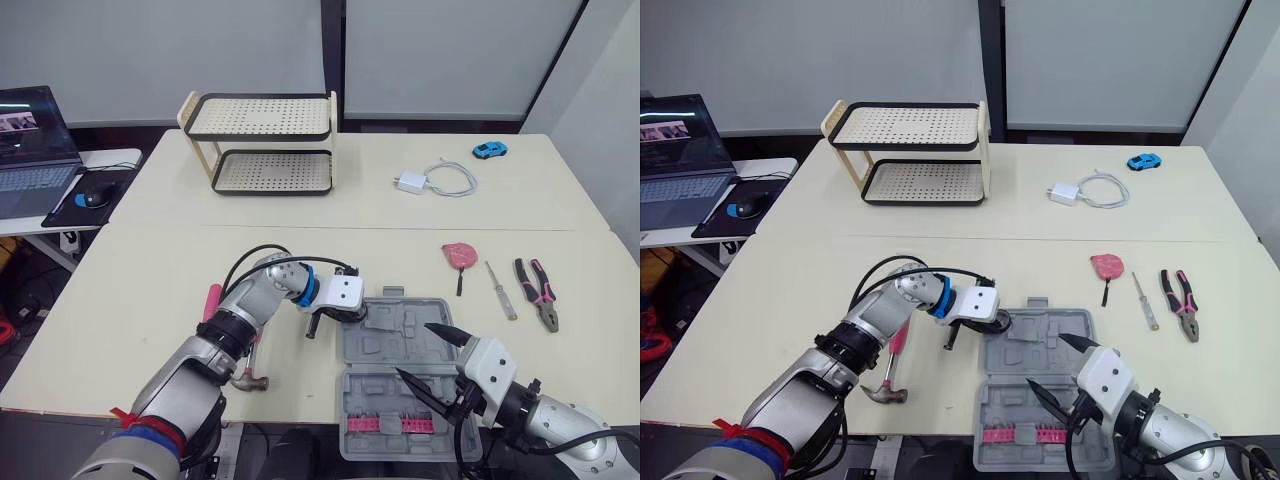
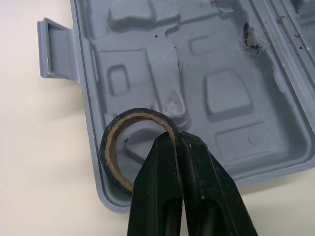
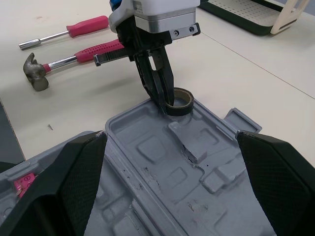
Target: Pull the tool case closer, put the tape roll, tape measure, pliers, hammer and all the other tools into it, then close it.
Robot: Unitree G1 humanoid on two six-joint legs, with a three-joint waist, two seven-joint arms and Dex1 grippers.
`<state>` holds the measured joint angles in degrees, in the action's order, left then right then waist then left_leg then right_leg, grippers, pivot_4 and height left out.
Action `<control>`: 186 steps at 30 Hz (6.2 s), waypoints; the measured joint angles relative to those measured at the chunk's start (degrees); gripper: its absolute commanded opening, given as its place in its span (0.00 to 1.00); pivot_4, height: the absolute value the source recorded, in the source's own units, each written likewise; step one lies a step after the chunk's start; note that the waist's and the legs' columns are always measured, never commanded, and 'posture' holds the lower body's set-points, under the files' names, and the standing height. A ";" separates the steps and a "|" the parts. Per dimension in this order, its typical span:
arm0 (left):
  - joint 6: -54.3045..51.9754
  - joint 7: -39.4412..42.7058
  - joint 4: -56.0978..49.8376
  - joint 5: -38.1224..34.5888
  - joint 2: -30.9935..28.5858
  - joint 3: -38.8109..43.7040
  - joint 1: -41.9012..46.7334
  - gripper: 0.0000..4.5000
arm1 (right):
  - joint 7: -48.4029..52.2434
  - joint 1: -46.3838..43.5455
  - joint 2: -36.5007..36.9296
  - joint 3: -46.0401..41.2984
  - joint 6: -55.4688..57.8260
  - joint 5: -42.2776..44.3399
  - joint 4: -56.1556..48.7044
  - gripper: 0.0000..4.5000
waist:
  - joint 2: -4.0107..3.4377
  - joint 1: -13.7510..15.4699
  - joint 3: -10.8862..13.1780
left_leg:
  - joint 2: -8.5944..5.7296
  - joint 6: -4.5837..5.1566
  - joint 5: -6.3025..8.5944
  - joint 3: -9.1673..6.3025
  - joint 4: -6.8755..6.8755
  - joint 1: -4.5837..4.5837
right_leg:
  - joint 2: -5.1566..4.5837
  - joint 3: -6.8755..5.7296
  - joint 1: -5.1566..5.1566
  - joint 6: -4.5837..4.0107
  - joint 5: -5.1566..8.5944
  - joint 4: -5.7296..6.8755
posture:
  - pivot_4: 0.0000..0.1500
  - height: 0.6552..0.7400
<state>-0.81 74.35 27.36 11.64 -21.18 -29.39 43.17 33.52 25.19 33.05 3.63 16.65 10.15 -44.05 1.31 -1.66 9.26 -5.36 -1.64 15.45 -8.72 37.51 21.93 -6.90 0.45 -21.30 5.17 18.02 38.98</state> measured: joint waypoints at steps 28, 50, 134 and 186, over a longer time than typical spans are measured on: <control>-3.89 -0.74 0.33 2.71 1.29 -2.23 1.47 0.01 | -0.36 -0.03 -0.35 0.99 -0.13 -2.02 -0.15 1.00 | 0.00 0.00 0.00 | 0.00 0.00 0.00 -0.01 0.03 0.01 | 0.00 0.00 0.00 0.00 0.00 0.00 | 1.00 1.00; -5.06 -1.16 1.00 3.07 2.11 -2.37 1.66 0.01 | -1.08 -0.91 -0.51 1.15 0.57 -2.11 -0.18 1.00 | 0.00 0.02 0.00 | -0.01 0.00 0.00 -0.02 0.05 0.01 | 0.00 0.00 0.01 0.00 0.00 0.00 | 1.00 1.00; 15.10 -15.23 16.84 -12.11 8.41 11.86 -8.28 0.22 | 0.16 -2.36 -0.44 2.12 2.33 -1.79 -0.90 1.00 | 0.01 0.16 -0.01 | -0.04 -0.03 0.00 -0.09 0.16 0.02 | -0.02 -0.04 0.06 0.00 0.00 0.00 | 1.00 1.00; 1.75 -25.46 6.81 -26.41 -24.51 52.49 -30.53 0.99 | 12.12 -5.20 8.26 -47.58 -7.23 14.27 43.39 1.00 | -0.04 0.11 -0.11 | -0.03 0.20 0.15 -0.04 -0.13 -0.15 | -0.10 0.06 0.07 -0.01 0.00 -0.06 | 1.00 1.00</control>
<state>0.93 48.89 34.17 -14.77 -45.69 23.09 12.65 45.64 19.99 41.31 -43.95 9.42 24.43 -0.66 1.27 -1.55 9.15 -5.39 -1.44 15.59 -8.76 37.39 21.77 -7.00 0.52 -21.23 5.16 18.02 38.93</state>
